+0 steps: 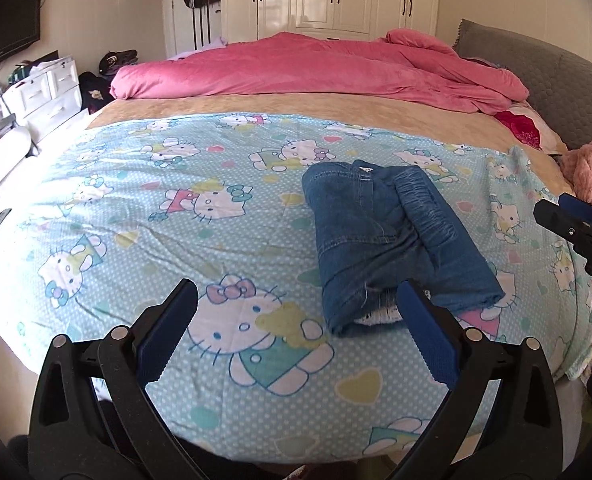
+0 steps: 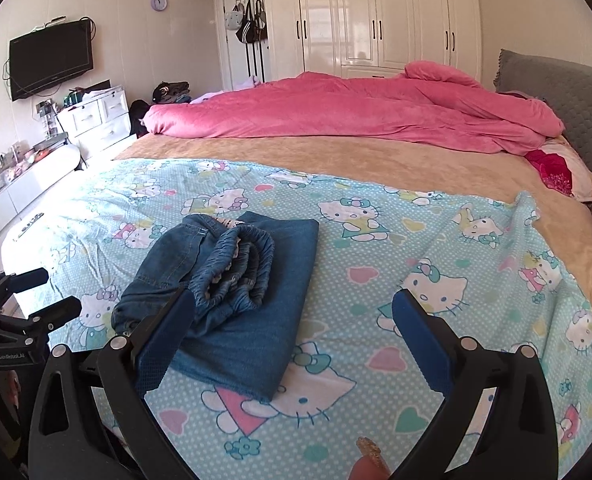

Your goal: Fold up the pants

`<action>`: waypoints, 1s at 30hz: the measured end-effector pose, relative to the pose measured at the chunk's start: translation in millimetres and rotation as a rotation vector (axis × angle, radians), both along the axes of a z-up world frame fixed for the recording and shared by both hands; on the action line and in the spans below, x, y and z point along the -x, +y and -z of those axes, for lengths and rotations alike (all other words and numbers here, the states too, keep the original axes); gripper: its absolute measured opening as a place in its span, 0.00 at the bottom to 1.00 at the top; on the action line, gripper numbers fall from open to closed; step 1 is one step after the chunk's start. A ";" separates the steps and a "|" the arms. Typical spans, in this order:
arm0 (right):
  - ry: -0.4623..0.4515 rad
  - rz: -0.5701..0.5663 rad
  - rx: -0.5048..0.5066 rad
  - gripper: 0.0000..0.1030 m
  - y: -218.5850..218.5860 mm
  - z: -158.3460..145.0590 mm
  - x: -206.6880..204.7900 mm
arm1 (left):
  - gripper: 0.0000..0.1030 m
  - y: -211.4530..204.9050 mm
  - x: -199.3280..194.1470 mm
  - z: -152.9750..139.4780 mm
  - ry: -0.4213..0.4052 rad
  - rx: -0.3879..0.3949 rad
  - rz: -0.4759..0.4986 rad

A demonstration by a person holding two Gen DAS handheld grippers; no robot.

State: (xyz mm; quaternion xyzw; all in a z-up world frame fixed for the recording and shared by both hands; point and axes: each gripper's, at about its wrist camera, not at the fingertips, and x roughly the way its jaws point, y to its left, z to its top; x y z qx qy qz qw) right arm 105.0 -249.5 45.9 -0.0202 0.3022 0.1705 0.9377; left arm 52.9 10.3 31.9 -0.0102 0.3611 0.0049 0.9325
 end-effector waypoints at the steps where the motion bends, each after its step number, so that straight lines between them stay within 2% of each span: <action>1: 0.000 0.002 -0.003 0.95 -1.4 0.2 3.0 | 0.91 0.6 4.4 0.2 -0.003 0.002 0.003; 8: 0.019 0.005 0.001 0.95 -8.7 11.1 24.6 | 0.91 -2.3 20.5 1.4 -0.007 0.000 0.007; 24: 0.050 0.005 0.000 0.95 -10.7 16.5 29.7 | 0.91 -3.0 22.9 2.1 0.017 0.037 0.006; 30: 0.052 0.003 0.000 0.95 -10.2 16.1 30.1 | 0.91 -2.3 23.2 1.1 0.021 0.027 -0.008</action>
